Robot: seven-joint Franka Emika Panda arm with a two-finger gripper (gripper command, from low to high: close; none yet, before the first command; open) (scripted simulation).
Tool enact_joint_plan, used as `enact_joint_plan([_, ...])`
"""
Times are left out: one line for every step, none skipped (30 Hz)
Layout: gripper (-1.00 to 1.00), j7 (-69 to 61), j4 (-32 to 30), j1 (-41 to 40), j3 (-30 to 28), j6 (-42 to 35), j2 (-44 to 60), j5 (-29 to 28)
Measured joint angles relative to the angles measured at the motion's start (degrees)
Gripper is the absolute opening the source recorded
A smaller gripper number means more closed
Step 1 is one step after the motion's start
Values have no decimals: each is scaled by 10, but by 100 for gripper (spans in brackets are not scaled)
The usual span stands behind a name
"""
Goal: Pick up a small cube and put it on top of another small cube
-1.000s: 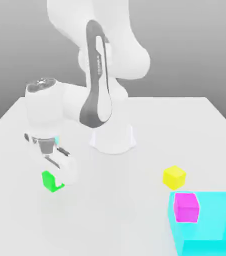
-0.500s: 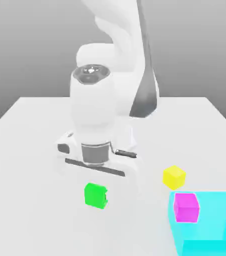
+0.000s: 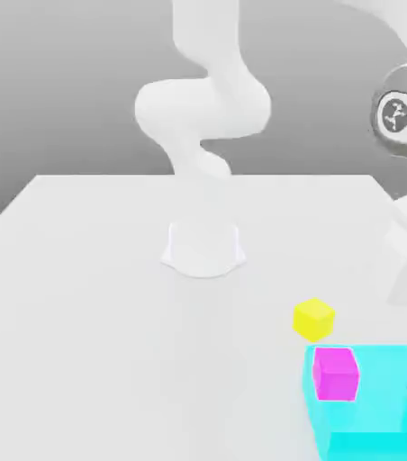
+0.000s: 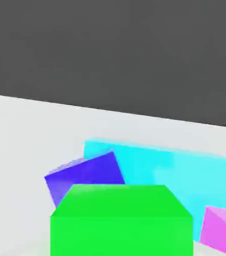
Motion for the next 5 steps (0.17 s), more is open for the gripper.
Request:
enact_joint_plan([100,5,-2,4,-3,13,12,-8])
enact_joint_plan([100,5,-2,4,-3,13,12,-8])
enact_joint_plan([100,5,-2,4,-3,13,12,-8])
enact_joint_plan([100,5,-2,4,-3,13,12,-8])
enact_joint_plan([100,5,-2,4,-3,13,12,-8])
